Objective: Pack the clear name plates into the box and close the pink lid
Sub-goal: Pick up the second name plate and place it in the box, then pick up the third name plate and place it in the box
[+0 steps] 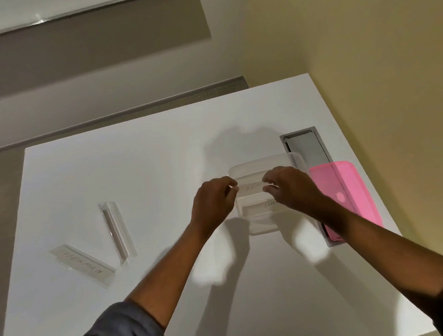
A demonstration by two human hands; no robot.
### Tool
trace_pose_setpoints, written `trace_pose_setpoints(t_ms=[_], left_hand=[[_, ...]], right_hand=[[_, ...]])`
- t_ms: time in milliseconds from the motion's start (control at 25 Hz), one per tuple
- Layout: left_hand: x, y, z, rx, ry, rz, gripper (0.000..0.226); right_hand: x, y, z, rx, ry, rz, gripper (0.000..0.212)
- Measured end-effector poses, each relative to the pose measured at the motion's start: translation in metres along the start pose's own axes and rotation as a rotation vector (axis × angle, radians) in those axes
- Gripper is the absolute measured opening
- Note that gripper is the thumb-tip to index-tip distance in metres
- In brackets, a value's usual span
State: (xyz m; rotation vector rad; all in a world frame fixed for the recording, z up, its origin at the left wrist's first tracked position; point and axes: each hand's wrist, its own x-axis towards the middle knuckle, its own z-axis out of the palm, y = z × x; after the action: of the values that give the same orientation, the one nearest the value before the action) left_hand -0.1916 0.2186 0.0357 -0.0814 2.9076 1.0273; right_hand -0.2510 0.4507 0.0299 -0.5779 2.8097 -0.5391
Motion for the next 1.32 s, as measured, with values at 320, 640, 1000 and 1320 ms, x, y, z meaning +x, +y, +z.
trace_pose_setpoints(t_ms=[320,640,1000,1320], left_hand=[[-0.067,-0.073,-0.056,-0.128,0.092,-0.235,0.016],[-0.144,-0.178,-0.114,-0.291,0.252,-0.631,0.019],[-0.2,-0.296,-0.141,-0.335,0.354,-1.01,0.042],[-0.197,-0.325,-0.133,-0.798,0.438,-1.17,0.021]], right_hand=[[-0.005,-0.132,0.035,0.236,0.011,-0.048,0.011],[-0.004,-0.253,0.106,0.304,-0.21,-0.127,0.013],[-0.009,-0.356,0.2,0.338,-0.434,-0.132,0.016],[-0.004,-0.38,0.235,0.291,-0.46,-0.132,0.017]])
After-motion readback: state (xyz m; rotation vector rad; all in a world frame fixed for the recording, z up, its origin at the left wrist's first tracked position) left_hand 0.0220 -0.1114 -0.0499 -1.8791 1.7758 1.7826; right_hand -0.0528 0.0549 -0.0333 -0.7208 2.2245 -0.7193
